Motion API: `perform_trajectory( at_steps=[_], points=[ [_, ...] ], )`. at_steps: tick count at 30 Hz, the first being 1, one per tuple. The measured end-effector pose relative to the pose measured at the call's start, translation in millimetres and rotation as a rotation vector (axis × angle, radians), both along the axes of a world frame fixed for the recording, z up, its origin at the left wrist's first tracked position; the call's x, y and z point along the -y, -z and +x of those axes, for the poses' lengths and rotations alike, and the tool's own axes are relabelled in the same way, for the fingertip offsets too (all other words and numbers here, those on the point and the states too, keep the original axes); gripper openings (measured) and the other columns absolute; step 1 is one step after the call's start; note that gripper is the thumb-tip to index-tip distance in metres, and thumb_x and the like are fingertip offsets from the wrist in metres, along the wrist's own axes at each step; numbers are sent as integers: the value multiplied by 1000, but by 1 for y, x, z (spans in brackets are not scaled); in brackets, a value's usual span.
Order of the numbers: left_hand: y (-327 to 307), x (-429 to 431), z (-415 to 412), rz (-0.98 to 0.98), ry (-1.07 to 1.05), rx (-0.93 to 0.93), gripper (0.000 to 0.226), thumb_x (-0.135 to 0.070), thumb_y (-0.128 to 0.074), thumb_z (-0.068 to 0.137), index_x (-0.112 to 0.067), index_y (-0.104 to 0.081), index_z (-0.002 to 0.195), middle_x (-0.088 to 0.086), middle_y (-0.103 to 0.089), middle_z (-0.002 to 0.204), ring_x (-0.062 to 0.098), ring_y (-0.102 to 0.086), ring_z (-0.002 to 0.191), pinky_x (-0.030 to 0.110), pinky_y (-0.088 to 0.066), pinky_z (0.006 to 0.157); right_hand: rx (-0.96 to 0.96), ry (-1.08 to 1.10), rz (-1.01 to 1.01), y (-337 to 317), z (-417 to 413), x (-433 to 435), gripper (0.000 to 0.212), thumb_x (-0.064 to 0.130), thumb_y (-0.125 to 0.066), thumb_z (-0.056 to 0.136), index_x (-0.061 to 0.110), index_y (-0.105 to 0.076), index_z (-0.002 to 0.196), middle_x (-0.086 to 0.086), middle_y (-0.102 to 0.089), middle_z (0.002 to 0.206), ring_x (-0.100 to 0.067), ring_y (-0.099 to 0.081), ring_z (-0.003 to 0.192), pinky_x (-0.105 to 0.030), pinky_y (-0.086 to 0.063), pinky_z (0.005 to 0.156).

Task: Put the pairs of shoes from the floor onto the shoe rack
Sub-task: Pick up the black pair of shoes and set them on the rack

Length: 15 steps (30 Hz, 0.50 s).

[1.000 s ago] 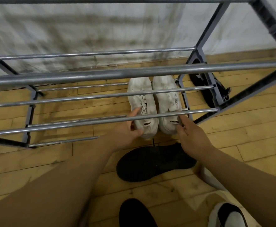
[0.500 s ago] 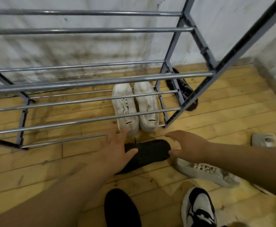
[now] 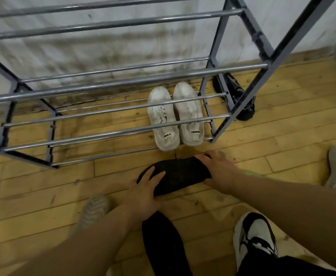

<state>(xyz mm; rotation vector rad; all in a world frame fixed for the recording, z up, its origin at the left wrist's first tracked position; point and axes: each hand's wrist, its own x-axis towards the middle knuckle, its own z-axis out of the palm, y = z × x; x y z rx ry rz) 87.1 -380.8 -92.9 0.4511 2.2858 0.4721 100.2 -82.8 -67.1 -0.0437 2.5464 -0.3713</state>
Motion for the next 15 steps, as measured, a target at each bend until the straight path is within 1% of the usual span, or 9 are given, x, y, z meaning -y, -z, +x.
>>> perform_trajectory(
  at_steps=[1,3,4,6,8,10,13,14,15],
  points=[
    [-2,3,-2,40,-42,7,96,-54,-71,85,-52,-11,159,-11,-3,172,34,-21,153,46,-21,125,36,-4,-36,-8,-3,-1,89,41,-72,87,34,-21,160,-4,-35,155,-30,-42,134,-41,-44,108],
    [-12,12,-7,125,-170,52,96,-54,-76,82,-51,-18,159,-12,-26,167,24,-34,148,39,-29,122,139,32,-120,-31,-9,-2,85,49,-70,91,36,-23,161,-2,-44,154,-26,-46,133,-37,-43,107],
    [-20,17,-10,158,-232,67,95,-53,-78,82,-51,-21,158,-14,-36,160,19,-40,144,36,-34,119,176,77,-157,-46,-12,-3,79,51,-66,94,37,-25,159,-3,-49,151,-25,-50,130,-36,-44,106],
    [-41,29,-11,207,-285,83,91,-54,-76,86,-52,-21,158,-16,-46,152,13,-46,139,31,-39,114,193,180,-212,-74,-17,-2,63,53,-58,99,38,-34,155,-2,-54,147,-22,-55,125,-32,-46,101],
    [-69,41,-10,242,-249,72,88,-55,-70,91,-54,-14,159,-16,-49,153,11,-49,136,29,-41,112,190,227,-216,-103,-20,2,57,54,-51,102,34,-38,154,0,-49,152,-22,-51,131,-28,-42,99],
    [-103,51,-8,285,-231,29,91,-52,-70,93,-60,-5,157,-20,-49,149,9,-54,131,29,-45,109,189,268,-254,-133,-23,9,53,55,-46,104,32,-42,151,-1,-48,149,-22,-50,130,-29,-42,97],
    [-172,67,-1,310,-168,-82,102,-55,-77,85,-70,0,150,-31,-45,140,5,-54,125,17,-48,98,151,432,-412,-185,-22,27,48,61,-46,101,36,-50,142,3,-53,139,-22,-56,119,-42,-53,97],
    [-195,74,1,311,-124,-118,106,-58,-80,81,-72,1,149,-30,-44,144,5,-53,128,21,-49,101,110,459,-446,-204,-20,34,49,63,-46,100,37,-51,142,4,-52,141,-23,-55,122,-46,-52,100],
    [-218,82,4,305,-78,-142,110,-62,-82,76,-73,2,148,-29,-41,149,5,-50,132,27,-49,105,59,472,-467,-225,-17,41,50,64,-45,100,37,-51,143,5,-51,142,-23,-55,122,-45,-52,98]
  ],
)
